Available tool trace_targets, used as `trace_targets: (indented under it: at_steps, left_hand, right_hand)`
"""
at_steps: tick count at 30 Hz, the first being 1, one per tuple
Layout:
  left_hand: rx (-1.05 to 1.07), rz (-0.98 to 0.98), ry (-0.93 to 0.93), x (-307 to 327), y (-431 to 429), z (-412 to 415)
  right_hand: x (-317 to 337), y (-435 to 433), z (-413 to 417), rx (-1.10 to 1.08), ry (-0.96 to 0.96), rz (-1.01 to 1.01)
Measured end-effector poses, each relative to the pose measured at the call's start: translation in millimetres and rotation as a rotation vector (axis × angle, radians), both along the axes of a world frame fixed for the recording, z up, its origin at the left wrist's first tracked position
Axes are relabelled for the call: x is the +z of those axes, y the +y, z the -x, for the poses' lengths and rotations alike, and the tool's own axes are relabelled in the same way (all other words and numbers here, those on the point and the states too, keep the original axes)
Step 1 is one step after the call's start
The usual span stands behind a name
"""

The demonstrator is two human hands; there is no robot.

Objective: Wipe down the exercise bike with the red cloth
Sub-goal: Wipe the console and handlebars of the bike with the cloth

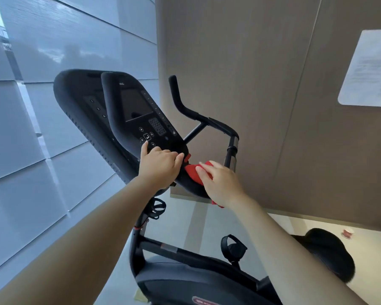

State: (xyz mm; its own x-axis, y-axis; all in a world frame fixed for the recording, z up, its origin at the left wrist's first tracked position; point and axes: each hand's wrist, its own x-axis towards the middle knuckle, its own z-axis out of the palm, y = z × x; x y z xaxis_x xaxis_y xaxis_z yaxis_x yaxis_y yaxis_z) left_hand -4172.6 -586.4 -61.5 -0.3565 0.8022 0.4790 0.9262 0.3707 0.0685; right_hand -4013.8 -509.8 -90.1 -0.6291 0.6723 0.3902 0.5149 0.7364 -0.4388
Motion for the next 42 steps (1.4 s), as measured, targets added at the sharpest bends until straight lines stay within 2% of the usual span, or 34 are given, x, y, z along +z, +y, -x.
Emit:
trace_targets:
  at_steps: [4, 8, 11, 14, 16, 20, 24, 29, 34, 42]
  left_hand:
    - [-0.026, -0.052, -0.011, -4, 3, 3]
    - [-0.059, -0.064, -0.02, -4, 3, 5]
    - [-0.066, -0.059, -0.017, -4, 2, 6]
    - [-0.082, -0.065, -0.022, -4, 0, 6]
    - [-0.092, -0.066, -0.029, -4, 0, 6]
    - [-0.11, -0.081, -0.022, -5, -1, 6]
    - [-0.102, -0.073, 0.011, -6, 1, 8]
    - [-0.095, -0.076, 0.007, -6, 2, 9]
    - [-0.087, -0.086, -0.014, -6, 0, 7]
    - [-0.038, -0.088, -0.017, -7, 2, 6]
  right_hand:
    - [-17, -17, 1, -0.091, 0.08, -0.143]
    - [-7, -12, 7, -0.108, 0.175, -0.071]
    - [-9, -9, 9, -0.139, 0.157, -0.085]
    - [-15, -15, 8, -0.329, 0.143, -0.037]
    - [-19, -25, 10, -0.401, 0.235, -0.032]
    - [-28, -43, 10, -0.295, 0.378, -0.08]
    - [-29, -38, 7, -0.201, 0.362, -0.123]
    - [-11, -15, 3, -0.064, 0.287, -0.08]
    - [-26, -22, -11, 0.035, 0.339, -0.094]
    - [-10, 4, -3, 0.086, 0.203, -0.088]
